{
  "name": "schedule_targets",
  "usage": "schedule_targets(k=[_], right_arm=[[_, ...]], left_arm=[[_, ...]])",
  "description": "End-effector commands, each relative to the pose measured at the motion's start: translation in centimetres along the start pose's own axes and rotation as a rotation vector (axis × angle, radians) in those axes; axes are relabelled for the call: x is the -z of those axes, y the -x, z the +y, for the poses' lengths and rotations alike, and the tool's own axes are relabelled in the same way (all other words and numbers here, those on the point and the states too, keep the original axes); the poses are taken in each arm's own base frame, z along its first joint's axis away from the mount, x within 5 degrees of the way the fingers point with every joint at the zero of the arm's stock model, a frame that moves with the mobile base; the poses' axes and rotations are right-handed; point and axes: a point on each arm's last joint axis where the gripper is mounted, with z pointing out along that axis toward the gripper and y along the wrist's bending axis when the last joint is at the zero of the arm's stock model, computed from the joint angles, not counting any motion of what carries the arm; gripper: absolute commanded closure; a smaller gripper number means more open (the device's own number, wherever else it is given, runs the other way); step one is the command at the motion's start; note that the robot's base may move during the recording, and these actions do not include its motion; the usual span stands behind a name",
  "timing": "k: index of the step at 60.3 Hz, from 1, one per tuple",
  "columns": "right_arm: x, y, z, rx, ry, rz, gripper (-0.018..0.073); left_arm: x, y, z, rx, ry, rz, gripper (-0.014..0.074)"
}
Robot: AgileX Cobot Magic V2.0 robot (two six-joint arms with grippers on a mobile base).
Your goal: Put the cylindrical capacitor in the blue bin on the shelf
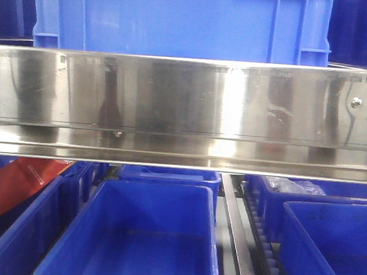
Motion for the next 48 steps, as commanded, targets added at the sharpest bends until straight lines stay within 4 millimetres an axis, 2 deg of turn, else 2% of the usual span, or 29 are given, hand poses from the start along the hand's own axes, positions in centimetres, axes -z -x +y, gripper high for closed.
schedule_targets(k=[1,9,14,19,25,33,37,42,44,48], right_arm=[[0.2,0.7,0.0,0.010,-0.007,-0.063,0.0721],[0.3,0.8,0.0,0.010,-0.007,-0.067,0.0721],[0.3,0.8,0.0,0.010,-0.008,-0.069,0.0721],[0.3,0.8,0.0,0.010,-0.008,-0.069,0.0721],[0.3,0.8,0.0,0.010,-0.008,-0.069,0.0721],[0.3,0.8,0.0,0.010,-0.008,-0.069,0.0721],[0.3,0.8,0.0,0.010,-0.008,-0.069,0.0721],[0.3,0.8,0.0,0.010,-0.008,-0.069,0.0721],[0.3,0.8,0.0,0.010,-0.008,-0.069,0.0721],[0.3,0.8,0.0,0.010,-0.008,-0.069,0.0721]], left_arm=[[-2.0,1.8,-1.4,-0.010,-0.075,-0.029,0.0707],[-5.9,3.2,-4.5,-0.042,-0.175,-0.017,0.0707],[-8.9,3.2,-6.5,-0.058,-0.223,0.012,0.0707],[-12.4,2.7,-8.2,-0.069,-0.252,0.043,0.0707],[-16.1,1.4,-9.4,-0.073,-0.259,0.078,0.0707],[-19.4,-0.5,-10.2,-0.077,-0.260,0.116,0.0699],[-20.5,-1.5,-10.5,-0.080,-0.263,0.149,0.0629],[-21.5,-2.5,-10.8,-0.085,-0.265,0.186,0.0472],[-21.8,-2.7,-10.9,-0.084,-0.267,0.194,0.0396],[-21.9,-2.8,-11.0,-0.077,-0.270,0.196,0.0183]])
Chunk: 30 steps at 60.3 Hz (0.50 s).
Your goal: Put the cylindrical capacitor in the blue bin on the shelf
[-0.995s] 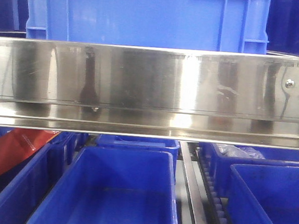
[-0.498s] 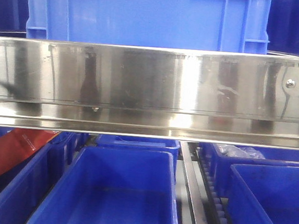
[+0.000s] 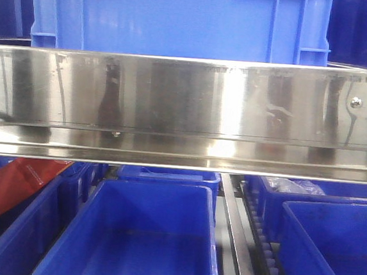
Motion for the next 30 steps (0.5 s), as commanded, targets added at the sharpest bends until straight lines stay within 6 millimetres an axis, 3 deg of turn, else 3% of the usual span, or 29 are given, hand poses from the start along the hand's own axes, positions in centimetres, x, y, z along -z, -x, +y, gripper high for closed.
schedule_targets(k=[1,5,9,22,30], right_arm=[[0.2,0.6,0.0,0.010,-0.005,-0.049,0.0721],[0.2,0.6,0.0,0.010,-0.005,-0.049,0.0721],[0.2,0.6,0.0,0.010,-0.006,-0.051,0.0721],[0.2,0.7,0.0,0.010,-0.006,-0.053,0.0721],[0.2,0.7,0.0,0.010,-0.006,-0.055,0.0721]], left_arm=[[0.4,0.7,-0.1,0.009,-0.006,-0.041,0.0120],[0.5,0.9,-0.1,0.009,-0.004,-0.054,-0.0034],[0.9,1.1,-0.1,0.008,-0.004,-0.059,0.0013],[4.7,2.9,0.0,0.005,-0.008,-0.055,0.0265],[8.8,3.7,0.1,0.002,-0.007,-0.060,0.0520]])
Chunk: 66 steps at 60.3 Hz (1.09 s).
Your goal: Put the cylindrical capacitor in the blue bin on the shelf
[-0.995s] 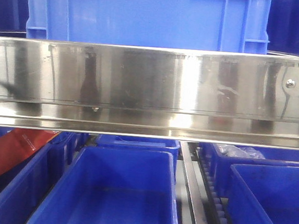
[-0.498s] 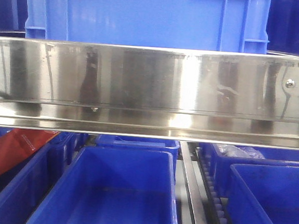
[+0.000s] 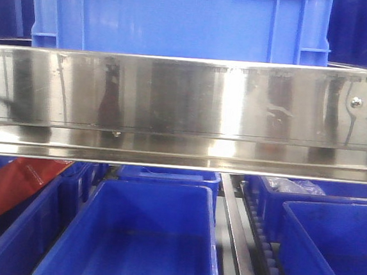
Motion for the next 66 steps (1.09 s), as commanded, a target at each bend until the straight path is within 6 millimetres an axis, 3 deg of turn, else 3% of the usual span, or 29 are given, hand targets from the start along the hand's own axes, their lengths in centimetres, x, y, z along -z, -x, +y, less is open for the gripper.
schedule_targets(k=[1,7,21,29,41,53,66], right_arm=[[0.2,0.6,0.0,0.010,-0.005,-0.049,0.0721],[0.2,0.6,0.0,0.010,-0.004,-0.042,0.0721],[0.1,0.4,0.0,0.010,-0.003,-0.028,0.0721],[-0.6,0.3,-0.1,0.008,-0.004,-0.006,0.0721],[-2.5,0.4,0.0,0.006,0.010,0.024,0.0721],[-5.2,2.9,1.2,0.040,0.098,0.027,0.0721],[-11.1,6.0,4.8,0.093,0.250,0.067,0.0721]], left_arm=[[3.6,1.1,0.0,0.001,-0.001,-0.028,0.0547],[7.1,1.4,0.6,0.007,0.012,-0.024,0.0711],[13.9,0.1,2.1,0.045,0.067,-0.017,0.0708],[17.3,-2.8,2.2,0.096,0.105,-0.050,0.0708],[23.4,-8.9,0.9,0.127,0.144,-0.118,0.0708],[26.7,-13.7,-0.5,0.155,0.150,-0.156,0.0708],[27.9,-16.6,-1.3,0.155,0.151,-0.168,0.0708]])
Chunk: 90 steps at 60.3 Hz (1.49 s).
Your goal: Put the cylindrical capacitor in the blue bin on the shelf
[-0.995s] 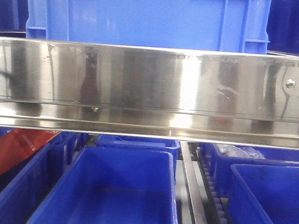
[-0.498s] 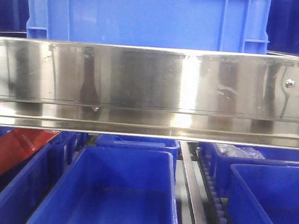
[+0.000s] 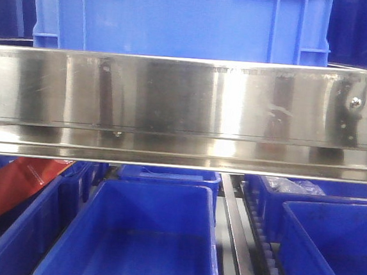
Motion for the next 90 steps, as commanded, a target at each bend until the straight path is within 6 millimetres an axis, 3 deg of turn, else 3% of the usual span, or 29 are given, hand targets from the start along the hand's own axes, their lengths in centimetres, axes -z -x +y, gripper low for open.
schedule_targets(k=[1,12,19,28,39,46,58,62,71,75,90], right_arm=[[-3.1,1.4,1.0,0.028,0.055,0.019,0.0721],[-9.8,2.7,3.4,0.050,0.156,0.132,0.0721],[-14.2,1.8,4.6,0.061,0.192,0.232,0.0721],[-20.0,-1.2,5.2,0.065,0.205,0.367,0.0721],[-24.0,-5.1,5.6,0.063,0.213,0.497,0.0721],[-24.8,-6.1,5.7,0.063,0.214,0.527,0.0721],[-24.7,-5.7,5.7,0.063,0.213,0.511,0.0711],[-24.6,-5.7,5.7,0.064,0.214,0.516,0.0615],[-24.4,-5.5,5.7,0.062,0.216,0.517,0.0123],[-24.3,-5.6,5.7,0.063,0.217,0.525,-0.0020],[-22.7,-3.8,5.5,0.062,0.216,0.481,0.0079]], left_arm=[[0.4,-0.5,0.0,0.015,0.000,-0.025,0.0708],[0.6,-0.7,-0.2,0.026,-0.013,-0.027,0.0708],[0.6,-0.7,-0.3,0.035,-0.024,-0.028,0.0708],[0.6,-0.7,-0.5,0.052,-0.044,-0.029,0.0708],[0.6,-0.7,-0.8,0.081,-0.080,-0.031,0.0708],[0.6,-0.7,-0.9,0.089,-0.089,-0.032,0.0708],[0.6,-0.7,-0.9,0.096,-0.097,-0.032,0.0708],[0.6,-0.7,-0.9,0.096,-0.097,-0.032,0.0708],[0.6,-0.7,-0.9,0.096,-0.097,-0.032,0.0708],[0.6,-0.7,-0.9,0.096,-0.097,-0.032,0.0708],[0.6,-0.7,-0.9,0.096,-0.097,-0.032,0.0708]])
